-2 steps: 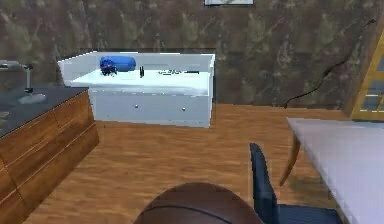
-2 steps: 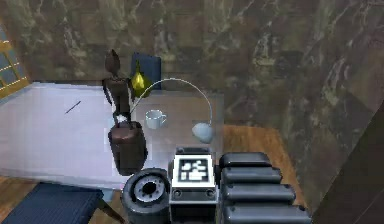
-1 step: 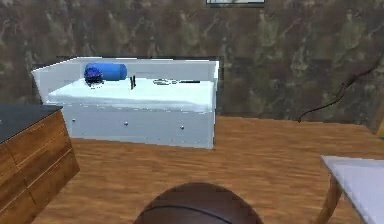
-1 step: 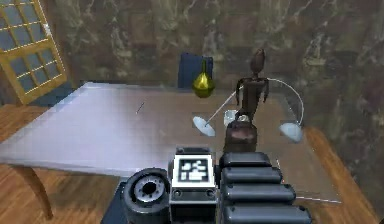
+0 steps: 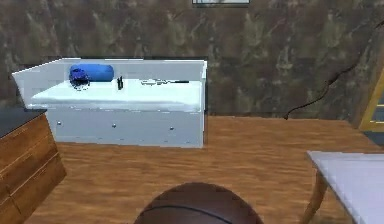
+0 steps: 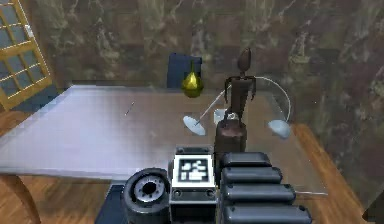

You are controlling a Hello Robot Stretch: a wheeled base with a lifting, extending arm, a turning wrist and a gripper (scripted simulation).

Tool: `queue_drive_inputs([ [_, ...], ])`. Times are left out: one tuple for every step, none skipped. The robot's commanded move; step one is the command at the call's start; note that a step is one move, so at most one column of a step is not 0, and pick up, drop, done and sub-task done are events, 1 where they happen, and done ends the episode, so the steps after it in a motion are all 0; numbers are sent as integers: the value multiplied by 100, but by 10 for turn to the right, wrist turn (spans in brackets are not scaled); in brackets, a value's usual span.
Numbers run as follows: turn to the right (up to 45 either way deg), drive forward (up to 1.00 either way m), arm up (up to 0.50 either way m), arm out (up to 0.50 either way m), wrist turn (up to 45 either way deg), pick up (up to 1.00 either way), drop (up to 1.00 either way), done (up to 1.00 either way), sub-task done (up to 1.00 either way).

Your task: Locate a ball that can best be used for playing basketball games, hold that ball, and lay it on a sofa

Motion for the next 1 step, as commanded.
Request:
queue_drive_inputs([
  [0, 55, 0, 0, 0, 0, 0, 0, 0],
])
